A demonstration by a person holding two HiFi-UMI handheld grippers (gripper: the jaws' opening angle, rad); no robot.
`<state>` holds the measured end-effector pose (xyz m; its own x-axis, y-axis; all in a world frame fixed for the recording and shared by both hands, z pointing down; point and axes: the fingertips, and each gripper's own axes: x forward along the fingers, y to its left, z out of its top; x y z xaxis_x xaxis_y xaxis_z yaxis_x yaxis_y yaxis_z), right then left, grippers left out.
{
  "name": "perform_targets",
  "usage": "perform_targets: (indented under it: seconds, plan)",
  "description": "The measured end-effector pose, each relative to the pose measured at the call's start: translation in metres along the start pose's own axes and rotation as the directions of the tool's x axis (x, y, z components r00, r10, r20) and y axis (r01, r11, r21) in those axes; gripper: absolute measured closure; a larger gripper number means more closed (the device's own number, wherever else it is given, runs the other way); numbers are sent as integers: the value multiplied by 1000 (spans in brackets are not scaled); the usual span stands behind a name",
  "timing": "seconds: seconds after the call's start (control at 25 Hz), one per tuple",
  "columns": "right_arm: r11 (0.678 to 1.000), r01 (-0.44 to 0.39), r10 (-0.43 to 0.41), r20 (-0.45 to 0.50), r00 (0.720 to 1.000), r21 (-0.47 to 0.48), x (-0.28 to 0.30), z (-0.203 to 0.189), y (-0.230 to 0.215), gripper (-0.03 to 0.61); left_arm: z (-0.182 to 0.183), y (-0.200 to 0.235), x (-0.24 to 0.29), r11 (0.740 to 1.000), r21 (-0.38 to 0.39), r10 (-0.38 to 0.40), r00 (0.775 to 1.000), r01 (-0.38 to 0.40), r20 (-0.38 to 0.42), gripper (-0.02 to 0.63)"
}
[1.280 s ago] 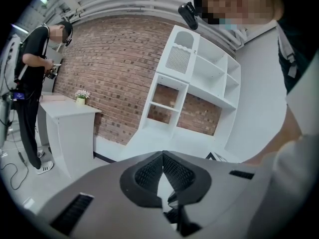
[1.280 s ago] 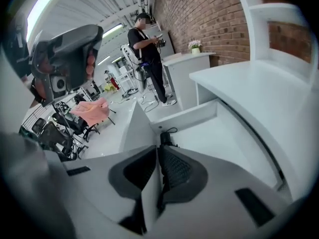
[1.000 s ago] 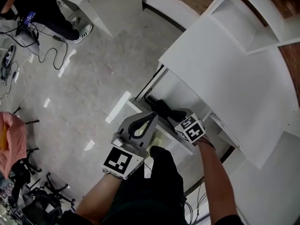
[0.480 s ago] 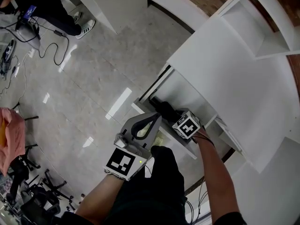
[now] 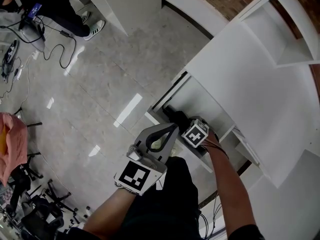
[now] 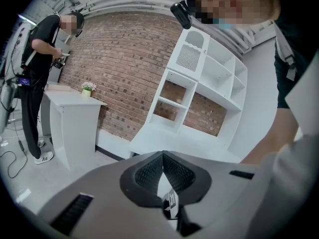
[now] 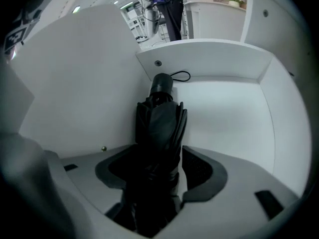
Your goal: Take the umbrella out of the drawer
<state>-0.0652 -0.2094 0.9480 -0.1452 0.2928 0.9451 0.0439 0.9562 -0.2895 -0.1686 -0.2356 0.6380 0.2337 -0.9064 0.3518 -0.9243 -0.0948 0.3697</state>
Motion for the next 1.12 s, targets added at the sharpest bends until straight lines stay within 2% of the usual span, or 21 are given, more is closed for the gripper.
perform_targets:
  seconds: [0.2,0.4,0.8,1.12]
  plan:
    - [1000,1,-1,-47,999,17,11,5,1,324,0,4,-2,1000,5,12,1000,-12,-2,607]
    - [997,-52,54,-38,998,64,8,-3,2,354,3,6,-8,1000,5,22,1000,-22,1,607]
    - [997,4,-13,105,994,83,-28,2,-3,364,8,-1,-18,1000,13,19,1000,-19,-8,607]
    - [991,82,-105,235,966,105,-91,12,2,365,27,-11,-24,1000,13,20,1000,-20,5,607]
